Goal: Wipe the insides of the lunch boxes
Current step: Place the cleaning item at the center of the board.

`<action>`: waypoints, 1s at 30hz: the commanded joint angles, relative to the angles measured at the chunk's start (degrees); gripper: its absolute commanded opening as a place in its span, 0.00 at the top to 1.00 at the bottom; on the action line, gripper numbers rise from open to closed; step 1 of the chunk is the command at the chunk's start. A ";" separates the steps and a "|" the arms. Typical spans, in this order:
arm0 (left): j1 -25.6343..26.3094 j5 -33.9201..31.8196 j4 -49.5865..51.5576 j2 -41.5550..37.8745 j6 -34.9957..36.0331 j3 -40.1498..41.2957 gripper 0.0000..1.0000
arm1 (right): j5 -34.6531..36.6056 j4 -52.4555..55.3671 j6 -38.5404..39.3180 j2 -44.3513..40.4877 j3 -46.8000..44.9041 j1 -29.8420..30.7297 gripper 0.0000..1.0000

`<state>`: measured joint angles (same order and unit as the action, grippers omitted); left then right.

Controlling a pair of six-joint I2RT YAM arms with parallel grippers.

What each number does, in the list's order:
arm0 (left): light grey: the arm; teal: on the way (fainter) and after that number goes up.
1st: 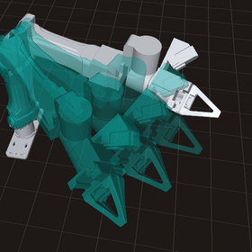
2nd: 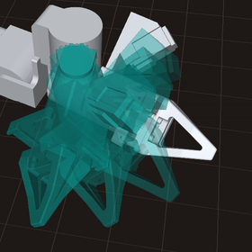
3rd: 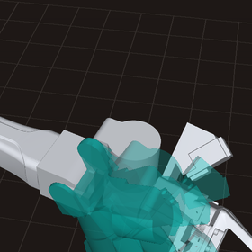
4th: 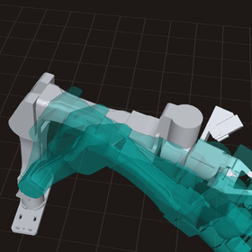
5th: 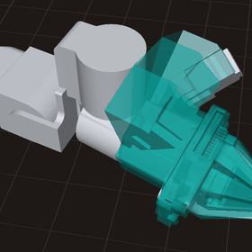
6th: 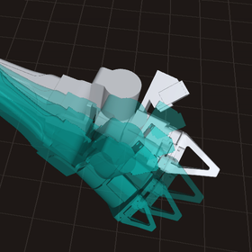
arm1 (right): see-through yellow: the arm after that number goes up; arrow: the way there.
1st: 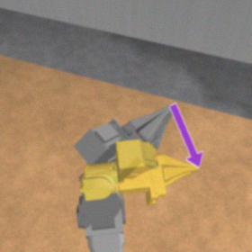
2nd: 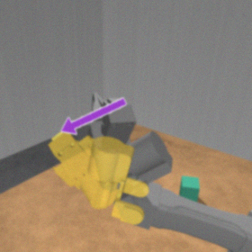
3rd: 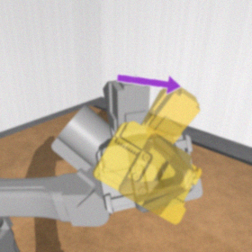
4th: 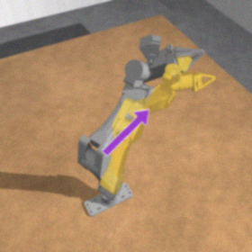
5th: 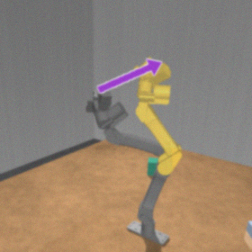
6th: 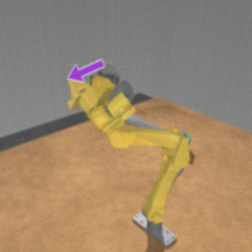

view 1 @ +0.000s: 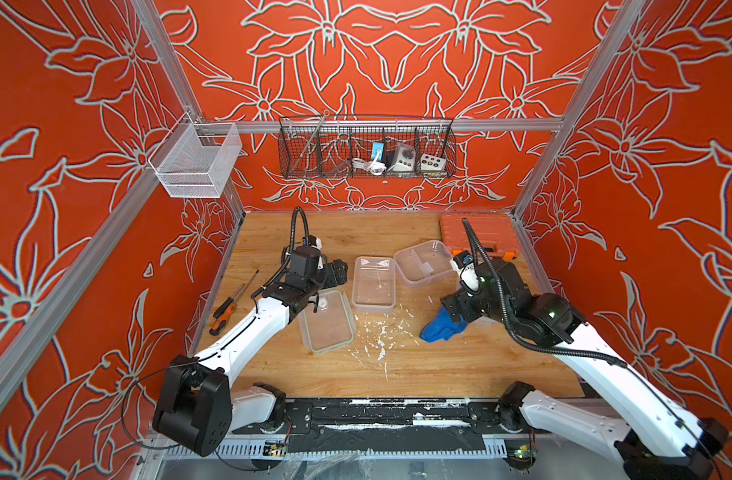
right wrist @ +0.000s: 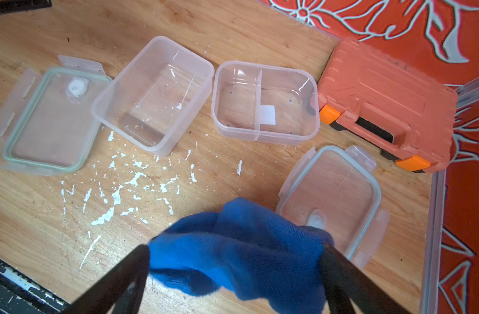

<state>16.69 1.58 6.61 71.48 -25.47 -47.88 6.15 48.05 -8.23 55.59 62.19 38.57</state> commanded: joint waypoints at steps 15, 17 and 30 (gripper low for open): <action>19.24 9.84 -31.53 -11.01 -1.96 20.36 0.18 | -20.41 -6.96 -8.86 2.81 3.71 -3.15 0.02; 23.77 8.54 -34.75 -9.00 -0.66 20.26 0.19 | -21.02 -6.59 -9.97 2.22 4.22 -3.24 0.02; 33.56 11.86 -54.05 12.41 -0.37 12.08 0.24 | -27.20 -8.86 -17.21 -1.38 3.86 -4.49 0.02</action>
<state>48.36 11.86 -40.40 81.45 -26.83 -32.49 -17.54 41.50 -22.37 54.59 65.80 34.52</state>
